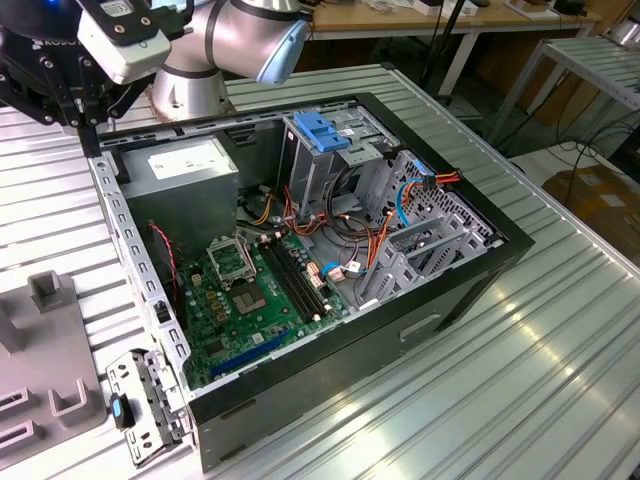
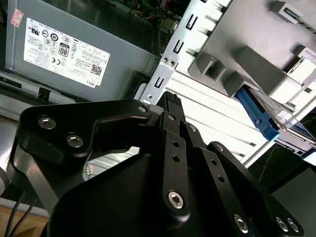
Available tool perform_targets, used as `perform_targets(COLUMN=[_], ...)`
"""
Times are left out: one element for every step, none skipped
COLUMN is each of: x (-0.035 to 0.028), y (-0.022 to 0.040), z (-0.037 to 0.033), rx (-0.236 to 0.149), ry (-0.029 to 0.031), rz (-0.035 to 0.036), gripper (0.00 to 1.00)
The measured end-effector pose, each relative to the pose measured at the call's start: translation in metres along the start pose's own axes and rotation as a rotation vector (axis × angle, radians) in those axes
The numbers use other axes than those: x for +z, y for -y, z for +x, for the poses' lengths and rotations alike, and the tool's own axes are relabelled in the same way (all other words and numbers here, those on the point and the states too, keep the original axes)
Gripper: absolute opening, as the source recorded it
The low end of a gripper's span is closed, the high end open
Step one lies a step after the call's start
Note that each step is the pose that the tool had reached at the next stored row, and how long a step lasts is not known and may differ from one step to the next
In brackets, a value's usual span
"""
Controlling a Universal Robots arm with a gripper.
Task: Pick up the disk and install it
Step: 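Reach for the disk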
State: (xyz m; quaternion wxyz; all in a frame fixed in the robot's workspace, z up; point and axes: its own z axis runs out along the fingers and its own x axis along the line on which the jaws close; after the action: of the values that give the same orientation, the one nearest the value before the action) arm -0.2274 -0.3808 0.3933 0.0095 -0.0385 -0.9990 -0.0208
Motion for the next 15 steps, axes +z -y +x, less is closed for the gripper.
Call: perform_targets(x=[0.0, 0.0001, 0.0001, 0.0001, 0.0002, 0.0002, 0.0002, 0.0002, 0.0003, 0.0003, 0.0003, 0.0004, 0.0004, 0.0004, 0.0004], y=[0.0001, 0.0002, 0.0003, 0.0003, 0.0004, 0.0005, 0.0005, 0.0006, 0.0006, 0.0006, 0.0007, 0.0007, 0.0007, 0.0008, 0.0008], z=[0.0011, 0.0031, 0.0045, 0.0062, 0.0087, 0.0101, 0.0113, 0.0127, 0.014, 0.0153, 0.0166, 0.018, 0.0195, 0.0212, 0.0225], rx=[0.0, 0.0, 0.0, 0.0, 0.0, 0.0, 0.0, 0.0, 0.0, 0.0, 0.0, 0.0, 0.0, 0.0, 0.0], ry=[0.0001, 0.0, 0.0001, 0.0, 0.0001, 0.0001, 0.0001, 0.0, 0.0, 0.0, 0.0001, 0.0, 0.0001, 0.0001, 0.0], rz=[-0.0001, 0.0, -0.0001, 0.0, -0.0001, -0.0001, 0.0, 0.0, -0.0001, 0.0, -0.0001, 0.0, -0.0001, -0.0001, 0.0], gripper=[0.11, 0.11, 0.11, 0.11, 0.11, 0.11, 0.11, 0.11, 0.11, 0.11, 0.11, 0.11, 0.11, 0.11, 0.11])
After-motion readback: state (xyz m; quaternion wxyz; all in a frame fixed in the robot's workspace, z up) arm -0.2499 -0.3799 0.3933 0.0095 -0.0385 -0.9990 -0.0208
